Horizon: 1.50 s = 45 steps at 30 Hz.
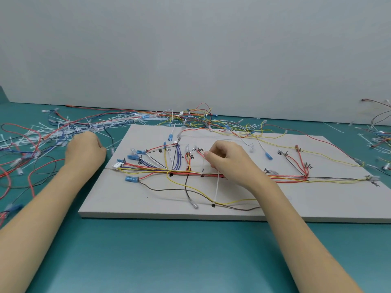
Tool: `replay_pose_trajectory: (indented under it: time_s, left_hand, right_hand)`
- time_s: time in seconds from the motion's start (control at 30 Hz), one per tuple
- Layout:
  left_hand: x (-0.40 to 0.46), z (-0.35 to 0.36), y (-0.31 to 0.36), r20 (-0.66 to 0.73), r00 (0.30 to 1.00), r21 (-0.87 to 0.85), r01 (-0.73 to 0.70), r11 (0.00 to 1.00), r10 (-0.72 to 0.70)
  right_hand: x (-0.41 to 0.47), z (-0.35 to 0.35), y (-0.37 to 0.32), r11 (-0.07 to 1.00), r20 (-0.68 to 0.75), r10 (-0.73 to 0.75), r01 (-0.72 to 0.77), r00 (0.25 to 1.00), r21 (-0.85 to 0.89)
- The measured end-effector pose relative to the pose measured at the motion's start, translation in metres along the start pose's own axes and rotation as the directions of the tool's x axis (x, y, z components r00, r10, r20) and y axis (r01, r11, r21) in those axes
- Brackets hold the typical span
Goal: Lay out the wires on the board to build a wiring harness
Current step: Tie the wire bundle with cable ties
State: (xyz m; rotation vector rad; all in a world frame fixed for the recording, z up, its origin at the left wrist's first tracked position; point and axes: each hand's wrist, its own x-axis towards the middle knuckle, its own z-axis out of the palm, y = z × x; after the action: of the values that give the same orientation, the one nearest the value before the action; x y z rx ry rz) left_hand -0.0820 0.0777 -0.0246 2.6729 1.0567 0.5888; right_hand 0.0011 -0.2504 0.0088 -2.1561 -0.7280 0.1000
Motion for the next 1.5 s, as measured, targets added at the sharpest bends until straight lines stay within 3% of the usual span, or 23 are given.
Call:
replay_pose_trajectory:
  time_s: [0.1, 0.2, 0.33, 0.43, 0.5, 0.63, 0.77, 1.0, 1.13, 1.27, 1.4, 1.5]
  left_hand:
    - [0.002, -0.004, -0.005, -0.048, 0.998, -0.004, 0.031, 1.0, -0.031]
    - [0.008, -0.012, -0.009, -0.245, 0.968, -0.101, 0.036, 0.994, -0.06]
    - [0.008, -0.021, 0.004, -0.438, 0.899, -0.345, -0.152, 0.926, -0.016]
    - [-0.006, -0.024, 0.031, -0.403, 0.913, -0.539, -0.286, 0.793, 0.055]
    - [-0.024, -0.025, 0.054, -0.373, 0.911, -0.561, -0.374, 0.738, 0.177]
    - [-0.069, -0.024, 0.096, -0.309, 0.859, -0.562, -0.512, 0.65, 0.409]
    - [-0.104, -0.015, 0.113, -0.186, 0.766, -0.545, -0.602, 0.584, 0.616]
    - [-0.115, -0.01, 0.116, -0.07, 0.802, -0.637, -0.493, 0.592, 0.593]
    - [-0.114, -0.013, 0.116, -0.052, 0.808, -0.64, -0.478, 0.601, 0.587]
    - [-0.114, -0.014, 0.117, -0.057, 0.804, -0.631, -0.489, 0.602, 0.592]
    - [-0.112, -0.017, 0.119, -0.082, 0.849, -0.747, -0.399, 0.532, 0.522]
    - [-0.11, -0.021, 0.121, -0.055, 0.906, -0.877, -0.245, 0.414, 0.419]
  right_hand:
    - [0.001, -0.002, 0.001, 1.0, -0.03, 0.0, 0.0, 1.0, 0.012]
    - [0.002, -0.005, 0.001, 0.999, -0.062, 0.006, -0.003, 0.998, 0.035]
    - [0.001, -0.007, 0.0, 0.997, -0.134, -0.003, 0.014, 0.991, 0.08]
    - [0.002, -0.009, -0.001, 0.99, -0.202, -0.018, 0.046, 0.979, 0.134]
    - [0.003, -0.011, -0.003, 0.977, -0.238, -0.018, 0.068, 0.971, 0.201]
    - [0.002, -0.013, -0.005, 0.954, -0.286, -0.068, 0.147, 0.956, 0.262]
    - [0.001, -0.009, -0.006, 0.956, -0.232, -0.069, 0.13, 0.97, 0.263]
    - [0.0, -0.008, -0.009, 0.932, -0.338, -0.075, 0.187, 0.938, 0.311]
    - [-0.001, -0.005, -0.008, 0.946, -0.309, -0.224, 0.283, 0.924, 0.159]
    - [-0.001, 0.004, -0.004, 0.96, -0.172, -0.279, 0.277, 0.945, -0.035]
    - [-0.002, 0.009, -0.006, 0.969, -0.108, -0.245, 0.239, 0.964, -0.062]
    - [-0.006, 0.01, -0.015, 0.967, -0.094, -0.229, 0.237, 0.969, 0.095]
